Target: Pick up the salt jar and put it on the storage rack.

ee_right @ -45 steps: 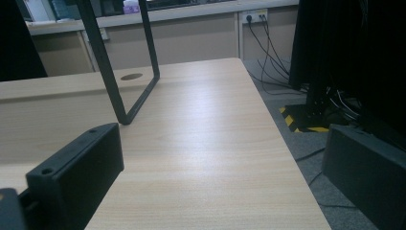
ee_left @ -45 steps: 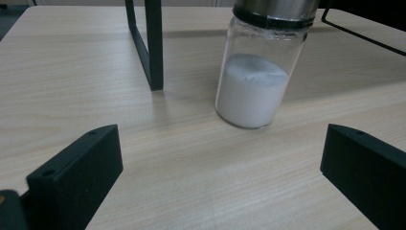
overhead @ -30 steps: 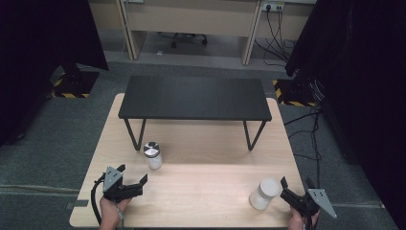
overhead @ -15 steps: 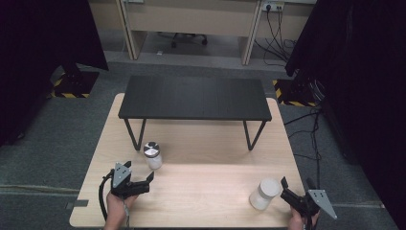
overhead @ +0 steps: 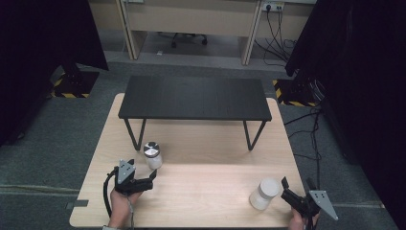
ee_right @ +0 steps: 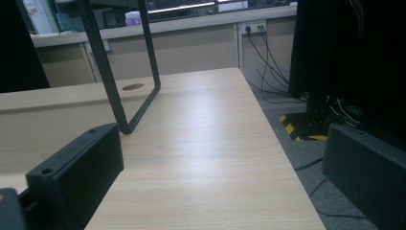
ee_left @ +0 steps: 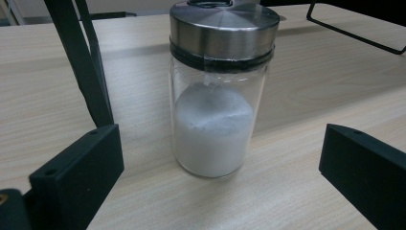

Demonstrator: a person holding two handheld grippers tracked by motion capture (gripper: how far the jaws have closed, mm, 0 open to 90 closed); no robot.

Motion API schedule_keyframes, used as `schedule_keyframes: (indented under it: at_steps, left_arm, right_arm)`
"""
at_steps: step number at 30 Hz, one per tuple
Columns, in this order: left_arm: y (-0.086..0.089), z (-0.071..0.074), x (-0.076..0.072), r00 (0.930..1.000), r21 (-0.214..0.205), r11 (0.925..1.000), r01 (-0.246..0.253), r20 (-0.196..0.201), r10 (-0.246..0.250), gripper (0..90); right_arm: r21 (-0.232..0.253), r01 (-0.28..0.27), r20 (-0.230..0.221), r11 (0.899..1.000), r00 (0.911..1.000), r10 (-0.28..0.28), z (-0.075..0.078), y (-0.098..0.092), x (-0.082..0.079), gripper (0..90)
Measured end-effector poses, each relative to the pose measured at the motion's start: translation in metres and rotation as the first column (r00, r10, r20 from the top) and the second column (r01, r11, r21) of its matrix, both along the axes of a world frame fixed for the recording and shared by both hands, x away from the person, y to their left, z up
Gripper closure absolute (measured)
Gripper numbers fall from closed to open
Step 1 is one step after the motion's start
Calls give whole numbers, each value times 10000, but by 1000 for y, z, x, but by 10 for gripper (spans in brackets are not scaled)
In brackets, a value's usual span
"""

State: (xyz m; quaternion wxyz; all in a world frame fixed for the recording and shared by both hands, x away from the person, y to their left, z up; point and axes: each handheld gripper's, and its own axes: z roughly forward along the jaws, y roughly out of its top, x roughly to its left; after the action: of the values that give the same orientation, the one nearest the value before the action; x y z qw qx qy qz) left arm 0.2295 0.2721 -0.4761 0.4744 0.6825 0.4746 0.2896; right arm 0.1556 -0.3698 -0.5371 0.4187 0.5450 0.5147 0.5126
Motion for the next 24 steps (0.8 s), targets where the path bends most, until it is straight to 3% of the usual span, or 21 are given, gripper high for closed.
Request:
schedule_keyframes:
  at_steps: [24]
  left_arm:
    - [-16, 4, 17, 9989, -38, 9990, -455, -88, 455, 55]
  right_arm:
    - [14, -33, 43, 10000, 10000, 33, -1, -1, 0, 8]
